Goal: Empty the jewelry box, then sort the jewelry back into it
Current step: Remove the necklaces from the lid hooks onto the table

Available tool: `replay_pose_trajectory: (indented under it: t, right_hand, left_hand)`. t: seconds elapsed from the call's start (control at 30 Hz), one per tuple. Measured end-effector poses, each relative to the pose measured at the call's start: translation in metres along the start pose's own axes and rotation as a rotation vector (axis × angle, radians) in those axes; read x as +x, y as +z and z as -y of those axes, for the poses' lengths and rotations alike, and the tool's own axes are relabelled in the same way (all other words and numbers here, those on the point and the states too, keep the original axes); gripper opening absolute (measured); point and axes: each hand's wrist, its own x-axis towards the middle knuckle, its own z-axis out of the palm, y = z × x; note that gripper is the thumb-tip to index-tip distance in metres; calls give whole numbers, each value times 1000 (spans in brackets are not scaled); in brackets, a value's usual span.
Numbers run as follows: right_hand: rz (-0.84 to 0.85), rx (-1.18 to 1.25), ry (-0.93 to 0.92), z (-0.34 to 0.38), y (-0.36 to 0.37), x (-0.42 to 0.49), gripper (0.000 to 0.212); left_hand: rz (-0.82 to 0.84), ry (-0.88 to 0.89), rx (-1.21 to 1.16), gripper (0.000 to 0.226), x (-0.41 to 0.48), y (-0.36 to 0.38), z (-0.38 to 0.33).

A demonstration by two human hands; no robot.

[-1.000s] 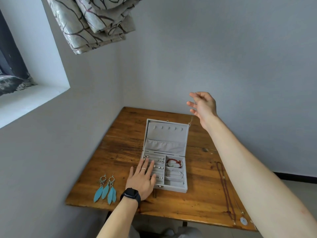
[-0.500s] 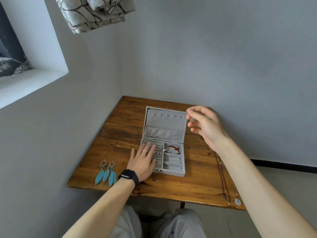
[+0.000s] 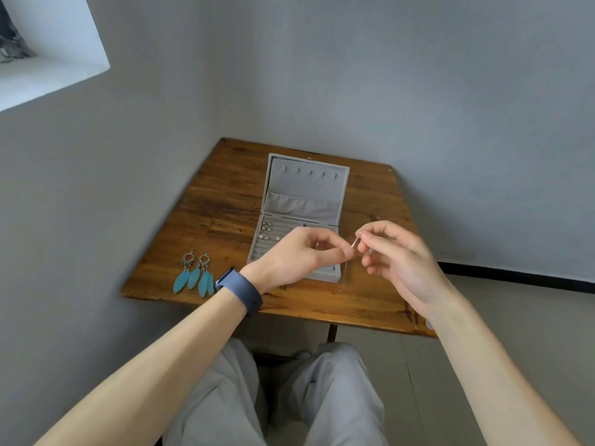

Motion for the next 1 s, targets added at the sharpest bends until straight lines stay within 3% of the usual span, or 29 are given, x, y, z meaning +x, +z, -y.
replay_pose_trajectory:
  t: [0.37,0.53,0.73,1.0]
  right_hand:
    - [-155,137,184,-65,-8,-41,10]
    - [-182,166,222,-91,-1,-63,11]
    - [-228,239,289,-120,6,-82,18]
    - [-358,219,362,-151,-3,-92,17]
  left_hand:
    - [132,-84,-86,21,-17,26,38]
    - [151,-259,-307,19,-32,41,56]
    - [307,-424,-333,10,-66,47,85]
    - [365,-586,-259,21,-100,35,118]
